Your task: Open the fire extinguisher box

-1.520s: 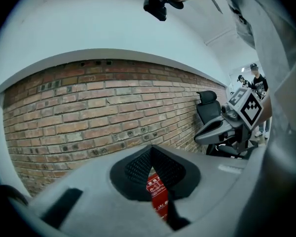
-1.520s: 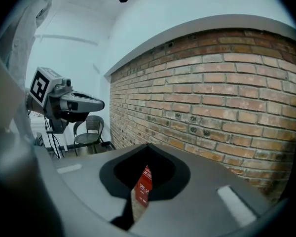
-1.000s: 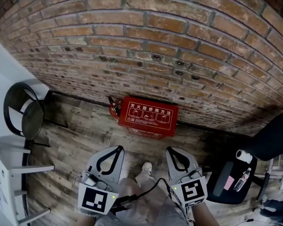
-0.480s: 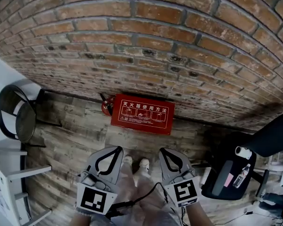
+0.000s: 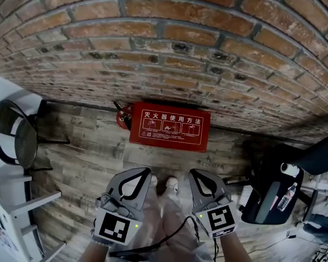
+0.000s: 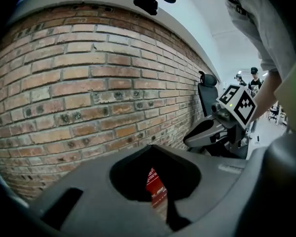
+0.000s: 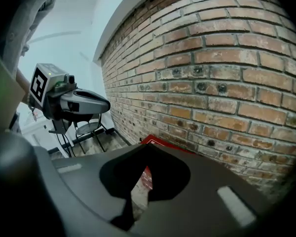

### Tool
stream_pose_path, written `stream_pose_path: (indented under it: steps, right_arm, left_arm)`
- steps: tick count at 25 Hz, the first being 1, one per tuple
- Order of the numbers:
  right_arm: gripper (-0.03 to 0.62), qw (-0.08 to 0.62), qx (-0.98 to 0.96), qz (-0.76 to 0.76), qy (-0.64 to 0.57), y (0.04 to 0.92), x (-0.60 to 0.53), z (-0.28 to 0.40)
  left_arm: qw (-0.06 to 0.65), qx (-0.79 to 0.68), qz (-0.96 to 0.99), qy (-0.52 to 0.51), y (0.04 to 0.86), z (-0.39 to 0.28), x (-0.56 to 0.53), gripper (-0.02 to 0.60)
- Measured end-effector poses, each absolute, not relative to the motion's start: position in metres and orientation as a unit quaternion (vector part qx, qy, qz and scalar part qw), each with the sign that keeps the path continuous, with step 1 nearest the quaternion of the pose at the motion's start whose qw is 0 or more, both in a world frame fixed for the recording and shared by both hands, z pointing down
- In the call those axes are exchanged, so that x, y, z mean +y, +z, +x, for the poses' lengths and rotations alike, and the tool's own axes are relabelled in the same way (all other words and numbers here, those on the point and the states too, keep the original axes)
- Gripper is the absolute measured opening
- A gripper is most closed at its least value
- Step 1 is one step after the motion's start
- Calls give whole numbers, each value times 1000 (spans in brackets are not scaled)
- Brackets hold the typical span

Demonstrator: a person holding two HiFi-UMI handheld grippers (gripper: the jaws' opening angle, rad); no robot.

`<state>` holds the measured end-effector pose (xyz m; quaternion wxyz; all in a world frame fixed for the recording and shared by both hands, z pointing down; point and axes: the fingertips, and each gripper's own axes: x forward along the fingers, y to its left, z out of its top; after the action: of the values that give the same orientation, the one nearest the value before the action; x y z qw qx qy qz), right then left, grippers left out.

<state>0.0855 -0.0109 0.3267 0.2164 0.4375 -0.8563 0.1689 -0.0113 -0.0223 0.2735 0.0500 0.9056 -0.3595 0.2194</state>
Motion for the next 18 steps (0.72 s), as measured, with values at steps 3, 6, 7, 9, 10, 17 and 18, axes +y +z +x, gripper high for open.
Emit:
stream_pose_path:
  steps: [3, 6, 7, 9, 10, 17, 18]
  right_arm:
    - [5, 217, -853, 438, 180, 348, -17, 81]
    - [5, 219, -849, 441, 194, 372, -20, 79]
    - [5, 220, -848, 441, 197, 379, -22, 79]
    - [5, 221, -846, 440, 203, 393, -24, 77]
    - [5, 222, -845, 440, 208, 400, -24, 76]
    - [5, 224, -833, 441, 249, 456, -23, 72]
    - [5, 223, -831, 440, 257, 464, -23, 71]
  left_arm:
    - [63, -352, 907, 222, 298, -14, -27, -2]
    - [68, -345, 907, 230, 324, -15, -31, -2]
    - [68, -346, 907, 230, 332, -15, -32, -2]
    - [72, -348, 907, 228, 348, -16, -35, -2]
    - [75, -348, 907, 228, 357, -16, -35, -2]
    - [69, -320, 909, 258, 417, -12, -34, -2]
    - [73, -320, 908, 260, 427, -12, -33, -2]
